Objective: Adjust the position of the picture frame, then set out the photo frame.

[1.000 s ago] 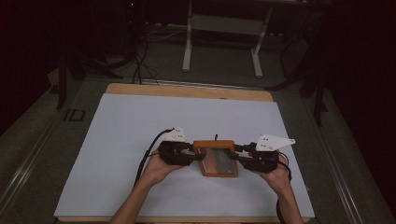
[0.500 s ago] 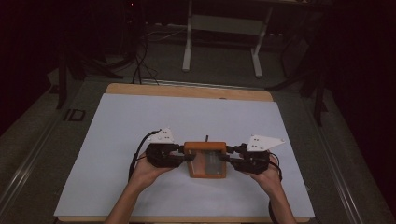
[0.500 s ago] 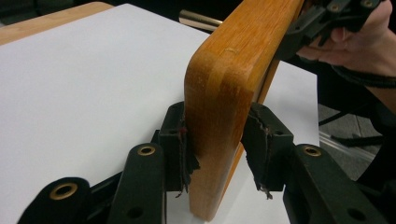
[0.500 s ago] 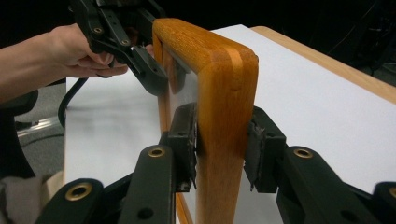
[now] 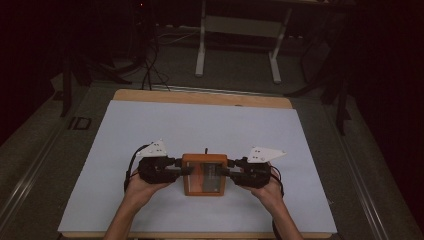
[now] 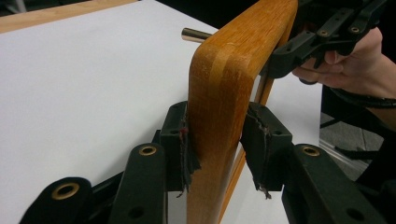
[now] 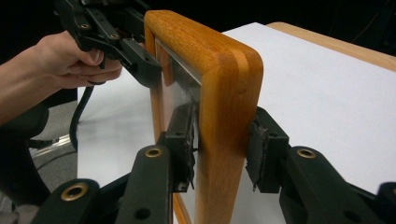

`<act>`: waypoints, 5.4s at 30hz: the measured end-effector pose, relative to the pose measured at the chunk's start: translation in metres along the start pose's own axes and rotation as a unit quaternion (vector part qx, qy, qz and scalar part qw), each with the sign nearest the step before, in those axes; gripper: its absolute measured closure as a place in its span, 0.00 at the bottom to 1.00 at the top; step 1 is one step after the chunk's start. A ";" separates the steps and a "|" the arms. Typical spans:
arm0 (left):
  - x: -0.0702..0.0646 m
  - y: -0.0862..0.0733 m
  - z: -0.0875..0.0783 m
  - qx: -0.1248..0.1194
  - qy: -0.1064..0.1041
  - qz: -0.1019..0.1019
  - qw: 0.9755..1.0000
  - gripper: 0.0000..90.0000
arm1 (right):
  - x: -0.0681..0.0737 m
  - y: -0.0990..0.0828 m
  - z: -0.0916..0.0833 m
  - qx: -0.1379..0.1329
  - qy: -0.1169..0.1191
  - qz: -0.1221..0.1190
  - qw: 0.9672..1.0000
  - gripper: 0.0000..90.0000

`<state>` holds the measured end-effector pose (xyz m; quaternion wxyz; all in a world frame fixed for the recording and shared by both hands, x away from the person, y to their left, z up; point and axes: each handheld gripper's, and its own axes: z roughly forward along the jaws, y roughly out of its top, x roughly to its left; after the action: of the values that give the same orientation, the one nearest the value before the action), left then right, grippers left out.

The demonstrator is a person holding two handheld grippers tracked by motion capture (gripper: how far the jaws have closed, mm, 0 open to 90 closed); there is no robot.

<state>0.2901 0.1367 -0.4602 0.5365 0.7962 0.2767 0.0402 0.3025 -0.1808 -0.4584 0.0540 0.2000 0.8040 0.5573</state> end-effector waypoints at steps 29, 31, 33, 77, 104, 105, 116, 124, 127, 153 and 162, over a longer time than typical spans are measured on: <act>0.017 -0.026 0.017 0.020 0.023 -0.016 0.999 0.72 | -0.021 -0.014 0.008 0.010 -0.013 0.034 0.999 0.69; 0.020 -0.028 0.018 0.023 0.028 -0.024 0.999 0.72 | -0.024 -0.019 0.010 0.025 -0.017 0.042 0.999 0.66; 0.022 -0.029 0.020 0.022 0.033 -0.031 0.999 0.71 | -0.027 -0.025 0.011 0.035 -0.014 0.058 0.998 0.67; 0.060 -0.041 0.059 0.060 0.045 -0.164 0.984 0.54 | -0.052 -0.051 0.045 0.127 -0.042 0.211 0.968 0.56; 0.049 -0.034 0.030 0.016 0.138 -0.109 0.984 0.50 | -0.054 -0.043 0.026 0.091 -0.084 0.190 0.974 0.51; 0.044 -0.032 0.025 -0.003 0.155 -0.098 0.983 0.50 | -0.053 -0.042 0.025 0.092 -0.087 0.186 0.974 0.52; 0.027 -0.026 0.008 -0.043 0.206 -0.063 0.976 0.51 | -0.042 -0.035 0.029 0.108 -0.111 0.138 0.978 0.53; 0.022 -0.023 0.003 -0.053 0.211 -0.059 0.974 0.51 | -0.039 -0.033 0.028 0.112 -0.119 0.117 0.980 0.53; 0.020 -0.022 0.003 -0.050 0.210 -0.060 0.975 0.51 | -0.038 -0.032 0.028 0.111 -0.119 0.116 0.980 0.54; 0.012 -0.021 0.007 -0.040 0.173 -0.062 0.982 0.51 | -0.042 0.012 0.059 0.111 -0.161 0.010 0.981 1.00; 0.011 -0.020 0.008 -0.037 0.168 -0.060 0.983 0.51 | -0.055 0.010 0.070 0.126 -0.178 0.016 0.976 1.00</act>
<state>0.2945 0.1404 -0.4836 0.5127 0.7398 0.4086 0.1511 0.3769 -0.1380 -0.4827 0.1618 0.3144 0.8420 0.4075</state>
